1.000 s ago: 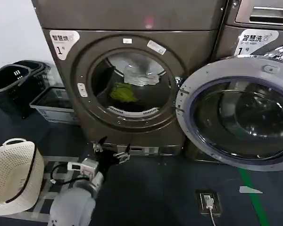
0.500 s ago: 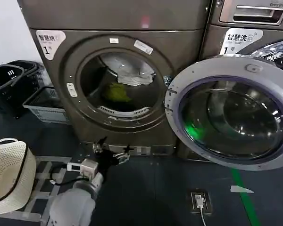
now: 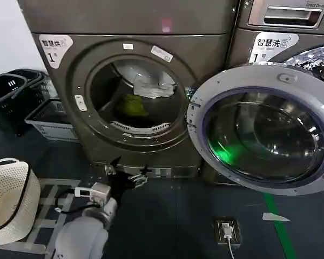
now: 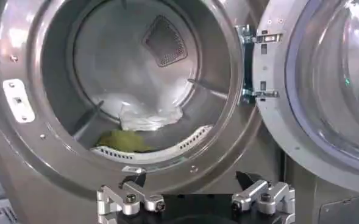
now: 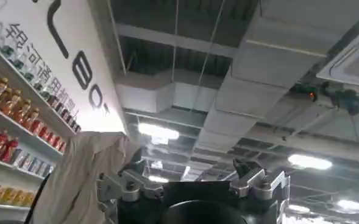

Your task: Grasp the clothes from the dryer.

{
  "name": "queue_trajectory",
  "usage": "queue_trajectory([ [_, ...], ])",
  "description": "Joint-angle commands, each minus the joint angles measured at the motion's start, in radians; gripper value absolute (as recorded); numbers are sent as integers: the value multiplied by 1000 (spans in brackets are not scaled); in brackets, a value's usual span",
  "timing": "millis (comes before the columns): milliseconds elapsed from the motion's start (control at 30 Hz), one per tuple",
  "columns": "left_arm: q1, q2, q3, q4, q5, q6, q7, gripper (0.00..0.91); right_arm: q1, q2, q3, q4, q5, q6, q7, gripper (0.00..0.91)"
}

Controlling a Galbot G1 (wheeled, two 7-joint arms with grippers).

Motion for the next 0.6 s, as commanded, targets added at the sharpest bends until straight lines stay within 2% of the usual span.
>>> queue_trajectory([
  [33, 2, 0, 0, -2, -2, 49, -3, 907, -2, 1, 0, 2, 2, 0, -3, 907],
  [600, 2, -1, -11, -7, -1, 49, -4, 907, 2, -1, -10, 4, 1, -1, -4, 907],
])
